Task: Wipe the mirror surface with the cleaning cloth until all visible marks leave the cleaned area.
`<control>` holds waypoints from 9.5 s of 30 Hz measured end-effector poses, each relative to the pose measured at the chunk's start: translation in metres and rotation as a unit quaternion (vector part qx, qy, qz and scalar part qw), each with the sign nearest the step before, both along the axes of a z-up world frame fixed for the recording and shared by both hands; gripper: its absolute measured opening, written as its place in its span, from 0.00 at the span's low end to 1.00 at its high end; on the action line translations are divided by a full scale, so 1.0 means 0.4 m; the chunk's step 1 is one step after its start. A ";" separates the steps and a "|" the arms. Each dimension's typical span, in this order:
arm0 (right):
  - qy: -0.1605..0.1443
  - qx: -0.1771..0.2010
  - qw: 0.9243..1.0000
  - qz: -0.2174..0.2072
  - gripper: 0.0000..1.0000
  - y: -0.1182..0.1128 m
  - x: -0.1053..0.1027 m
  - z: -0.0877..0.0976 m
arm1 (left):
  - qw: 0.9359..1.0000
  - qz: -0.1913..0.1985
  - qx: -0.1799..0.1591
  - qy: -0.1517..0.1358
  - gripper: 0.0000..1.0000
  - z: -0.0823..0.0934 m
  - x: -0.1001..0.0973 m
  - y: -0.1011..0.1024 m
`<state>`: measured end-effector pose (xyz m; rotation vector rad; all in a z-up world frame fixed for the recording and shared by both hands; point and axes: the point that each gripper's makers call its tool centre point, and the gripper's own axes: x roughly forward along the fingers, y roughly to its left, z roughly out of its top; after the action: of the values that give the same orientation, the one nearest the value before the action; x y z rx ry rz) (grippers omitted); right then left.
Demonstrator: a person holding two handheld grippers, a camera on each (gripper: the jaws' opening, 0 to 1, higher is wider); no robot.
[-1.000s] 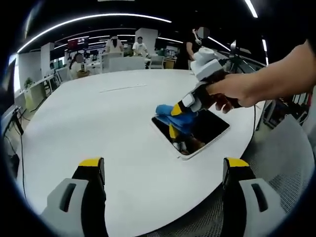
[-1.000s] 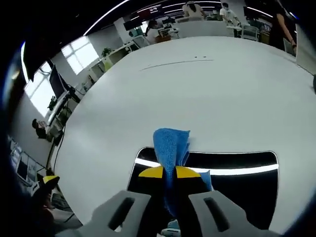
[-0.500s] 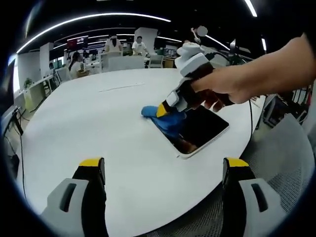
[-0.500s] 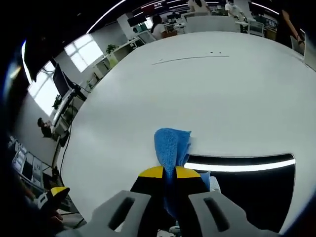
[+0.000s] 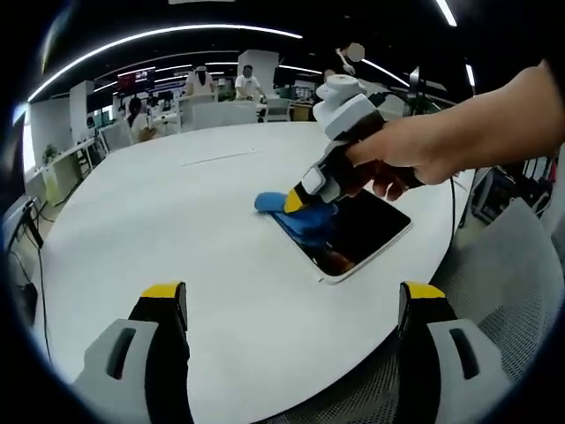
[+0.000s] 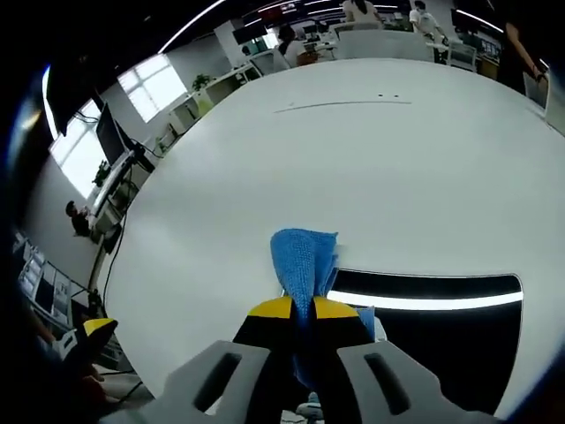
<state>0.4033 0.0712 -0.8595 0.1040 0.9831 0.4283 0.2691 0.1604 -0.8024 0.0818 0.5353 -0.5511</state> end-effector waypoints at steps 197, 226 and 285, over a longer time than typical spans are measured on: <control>0.014 -0.018 0.985 -0.171 0.01 -0.509 -0.253 -0.015 | 0.999 -0.042 0.006 0.015 0.99 -0.020 -0.020 -0.039; 0.029 0.000 0.985 -0.172 0.00 -0.454 -0.262 -0.013 | 0.999 -0.038 0.001 0.016 0.99 -0.019 -0.021 -0.037; 0.035 0.016 0.997 -0.062 0.00 -0.088 -0.268 -0.013 | 0.999 -0.043 -0.005 0.026 0.99 -0.025 -0.026 -0.043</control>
<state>0.2962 0.0361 -0.8649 0.2090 1.0321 0.3292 0.2587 0.1432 -0.8124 0.0811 0.5806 -0.6418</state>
